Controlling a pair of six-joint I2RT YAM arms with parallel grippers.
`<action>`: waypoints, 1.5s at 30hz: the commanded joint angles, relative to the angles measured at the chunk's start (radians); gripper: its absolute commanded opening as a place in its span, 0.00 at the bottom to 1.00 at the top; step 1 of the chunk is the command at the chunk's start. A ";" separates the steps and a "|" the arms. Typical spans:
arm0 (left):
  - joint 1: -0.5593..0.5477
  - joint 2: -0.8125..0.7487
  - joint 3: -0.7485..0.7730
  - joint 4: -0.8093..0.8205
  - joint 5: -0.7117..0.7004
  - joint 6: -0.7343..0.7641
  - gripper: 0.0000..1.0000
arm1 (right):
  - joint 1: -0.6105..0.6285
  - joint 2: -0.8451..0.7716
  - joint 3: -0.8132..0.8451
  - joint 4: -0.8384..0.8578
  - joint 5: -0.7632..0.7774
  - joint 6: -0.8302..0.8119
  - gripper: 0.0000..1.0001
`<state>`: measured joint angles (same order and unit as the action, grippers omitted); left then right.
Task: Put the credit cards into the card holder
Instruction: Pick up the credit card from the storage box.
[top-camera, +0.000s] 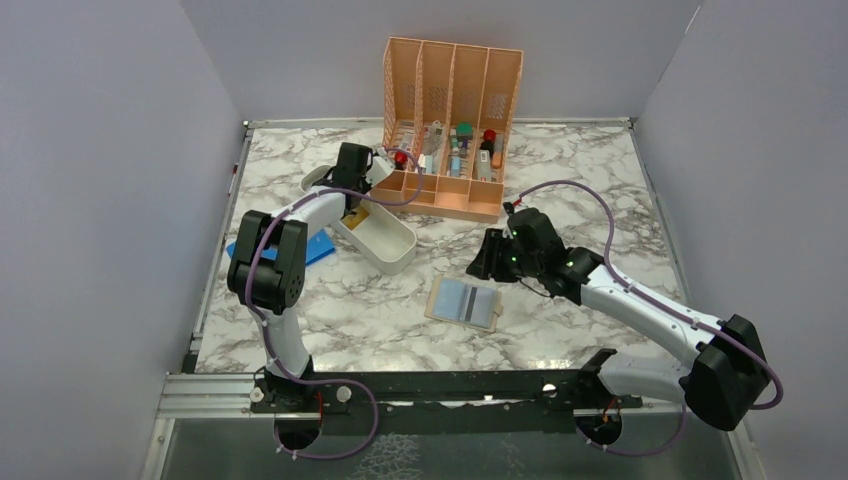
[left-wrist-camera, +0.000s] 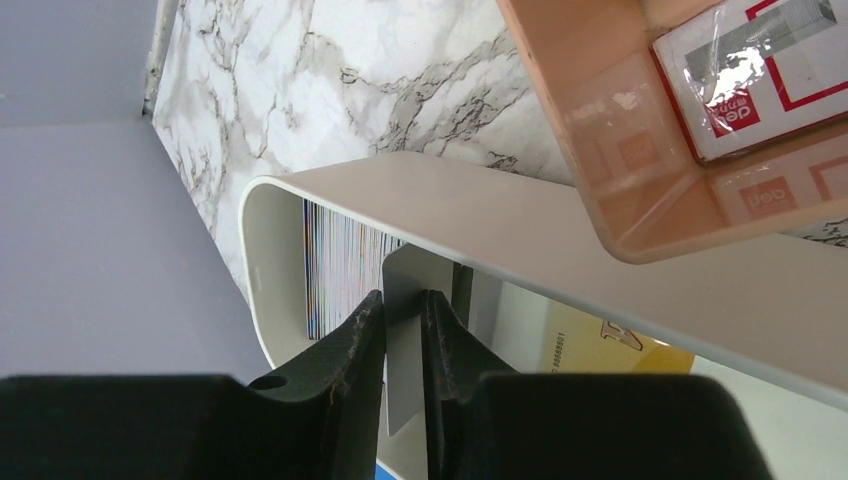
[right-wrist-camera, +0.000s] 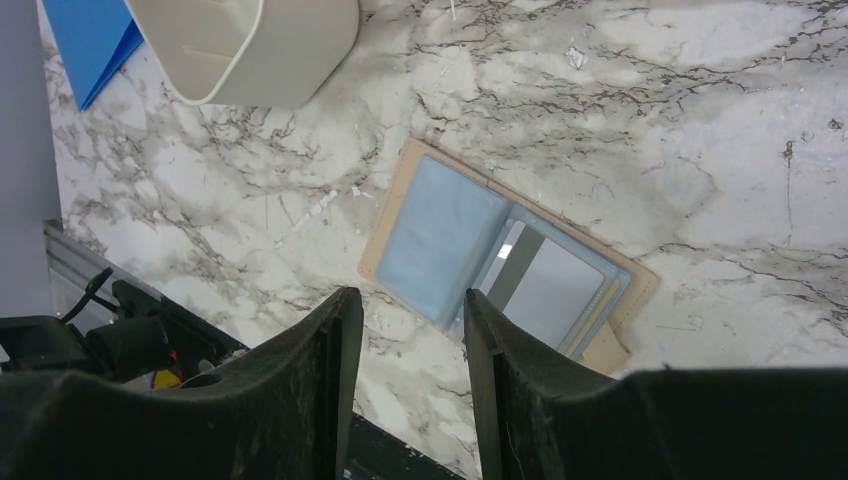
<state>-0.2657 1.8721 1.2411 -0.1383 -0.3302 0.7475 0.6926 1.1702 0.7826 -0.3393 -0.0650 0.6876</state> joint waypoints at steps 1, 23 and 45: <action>0.006 -0.024 0.044 -0.040 0.026 -0.025 0.18 | 0.005 -0.005 0.009 -0.001 0.002 -0.004 0.47; 0.006 -0.364 0.060 -0.150 0.305 -0.480 0.00 | 0.005 0.043 -0.021 -0.080 0.012 0.141 0.47; 0.005 -0.583 -0.127 -0.245 0.845 -1.053 0.00 | 0.005 0.312 -0.035 -0.088 0.209 0.035 0.44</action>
<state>-0.2638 1.3148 1.1797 -0.3950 0.2176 -0.2314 0.6930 1.4220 0.7303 -0.4328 0.0139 0.8185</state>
